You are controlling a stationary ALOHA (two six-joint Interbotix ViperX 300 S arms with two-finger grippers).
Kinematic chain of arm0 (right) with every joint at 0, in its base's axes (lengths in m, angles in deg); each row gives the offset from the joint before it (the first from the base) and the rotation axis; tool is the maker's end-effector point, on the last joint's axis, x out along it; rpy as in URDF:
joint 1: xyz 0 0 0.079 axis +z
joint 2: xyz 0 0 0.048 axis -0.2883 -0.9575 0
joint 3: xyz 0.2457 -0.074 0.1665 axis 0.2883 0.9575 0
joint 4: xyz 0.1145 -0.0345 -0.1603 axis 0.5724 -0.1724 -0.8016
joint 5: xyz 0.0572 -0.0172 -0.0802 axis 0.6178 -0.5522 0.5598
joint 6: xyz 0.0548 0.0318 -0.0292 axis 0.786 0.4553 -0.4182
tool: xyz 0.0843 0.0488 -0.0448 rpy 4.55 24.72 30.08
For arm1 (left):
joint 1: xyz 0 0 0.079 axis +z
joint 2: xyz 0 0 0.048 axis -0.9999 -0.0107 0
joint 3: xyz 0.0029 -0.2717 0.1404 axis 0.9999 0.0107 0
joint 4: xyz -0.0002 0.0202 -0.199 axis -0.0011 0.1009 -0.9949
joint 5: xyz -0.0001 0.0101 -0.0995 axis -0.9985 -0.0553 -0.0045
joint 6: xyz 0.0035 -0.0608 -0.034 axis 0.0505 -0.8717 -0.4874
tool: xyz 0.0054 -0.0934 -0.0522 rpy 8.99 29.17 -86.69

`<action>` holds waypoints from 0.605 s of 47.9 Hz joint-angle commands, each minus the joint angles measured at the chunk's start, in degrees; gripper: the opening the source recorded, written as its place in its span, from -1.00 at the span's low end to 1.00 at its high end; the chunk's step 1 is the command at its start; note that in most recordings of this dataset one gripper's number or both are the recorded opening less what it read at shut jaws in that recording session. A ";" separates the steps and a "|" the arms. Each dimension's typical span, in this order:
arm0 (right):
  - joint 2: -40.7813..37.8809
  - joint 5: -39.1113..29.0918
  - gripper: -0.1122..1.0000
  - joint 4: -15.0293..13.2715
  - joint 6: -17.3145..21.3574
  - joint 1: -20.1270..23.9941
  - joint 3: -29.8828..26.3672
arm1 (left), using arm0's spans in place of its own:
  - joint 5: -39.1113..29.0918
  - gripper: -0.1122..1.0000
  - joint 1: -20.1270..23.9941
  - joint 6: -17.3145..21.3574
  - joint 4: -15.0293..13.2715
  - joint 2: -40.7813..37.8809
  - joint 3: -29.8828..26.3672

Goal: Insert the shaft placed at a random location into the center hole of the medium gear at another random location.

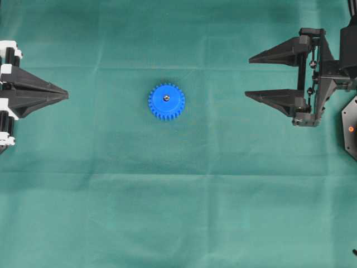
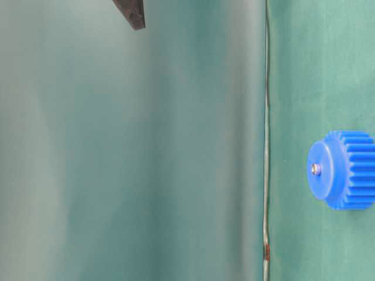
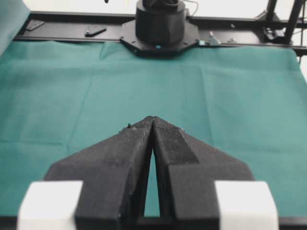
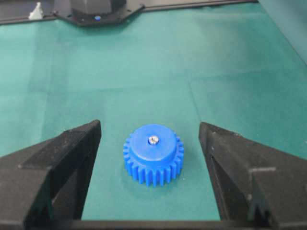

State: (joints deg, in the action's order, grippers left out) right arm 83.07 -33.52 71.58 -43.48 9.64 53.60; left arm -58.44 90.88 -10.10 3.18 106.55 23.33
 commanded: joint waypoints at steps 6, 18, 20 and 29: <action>0.09 0.18 0.70 0.09 -0.62 -0.09 -0.79 | 0.26 -0.79 0.09 0.00 0.09 -0.26 -1.14; 0.09 0.18 0.70 0.09 -0.62 -0.09 -0.79 | 0.09 -0.79 0.09 0.00 0.09 -0.26 -1.14; 0.09 0.18 0.70 0.09 -0.62 -0.09 -0.79 | -0.09 -0.79 0.09 0.00 0.09 -0.26 -1.14; 0.09 -0.44 0.70 0.09 -0.62 -0.09 -0.79 | -1.23 -0.79 0.09 0.00 0.09 -0.26 -1.14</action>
State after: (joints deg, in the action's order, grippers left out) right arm 83.07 -33.52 71.58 -43.48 9.64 53.51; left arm -59.67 90.88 -10.10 3.18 106.55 23.24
